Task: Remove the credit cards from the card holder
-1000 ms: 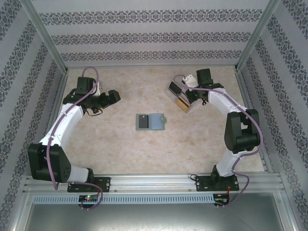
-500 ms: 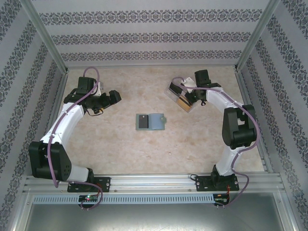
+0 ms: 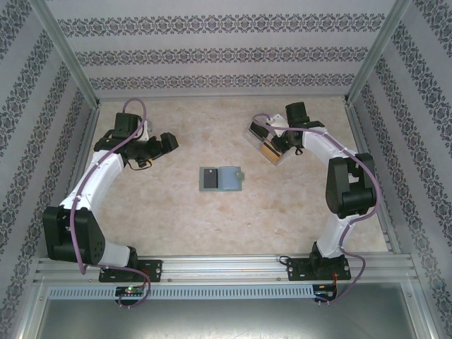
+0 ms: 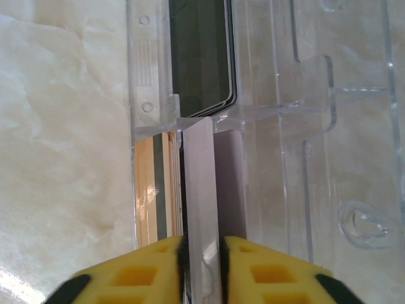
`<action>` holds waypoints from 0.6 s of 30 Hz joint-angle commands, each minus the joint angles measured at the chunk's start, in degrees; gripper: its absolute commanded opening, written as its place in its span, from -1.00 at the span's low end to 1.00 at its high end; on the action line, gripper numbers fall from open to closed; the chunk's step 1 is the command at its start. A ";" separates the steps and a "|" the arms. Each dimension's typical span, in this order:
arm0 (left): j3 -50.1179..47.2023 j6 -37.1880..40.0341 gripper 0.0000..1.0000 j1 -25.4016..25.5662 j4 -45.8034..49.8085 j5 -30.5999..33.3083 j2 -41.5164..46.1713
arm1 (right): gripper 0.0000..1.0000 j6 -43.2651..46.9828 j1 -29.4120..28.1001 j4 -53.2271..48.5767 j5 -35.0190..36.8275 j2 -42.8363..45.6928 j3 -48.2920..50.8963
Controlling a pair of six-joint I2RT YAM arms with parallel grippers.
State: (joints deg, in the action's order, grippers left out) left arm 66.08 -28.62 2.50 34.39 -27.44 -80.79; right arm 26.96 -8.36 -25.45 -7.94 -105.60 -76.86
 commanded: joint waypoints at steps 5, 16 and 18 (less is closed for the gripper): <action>1.07 1.11 0.99 -0.89 0.76 -0.96 -0.39 | -0.33 -4.25 0.35 0.13 -0.58 7.86 0.07; 0.51 0.42 0.99 -0.92 0.28 -1.08 -0.17 | -0.10 -23.52 -1.99 -1.73 1.78 13.83 1.93; 0.22 0.24 0.99 -0.92 0.08 -1.10 -0.26 | -0.06 -29.37 -4.29 -1.10 2.73 14.61 2.87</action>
State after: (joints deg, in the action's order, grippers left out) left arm 66.08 -28.67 2.48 34.37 -28.05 -80.79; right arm 8.05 -10.02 -25.28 -6.83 -92.33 -75.26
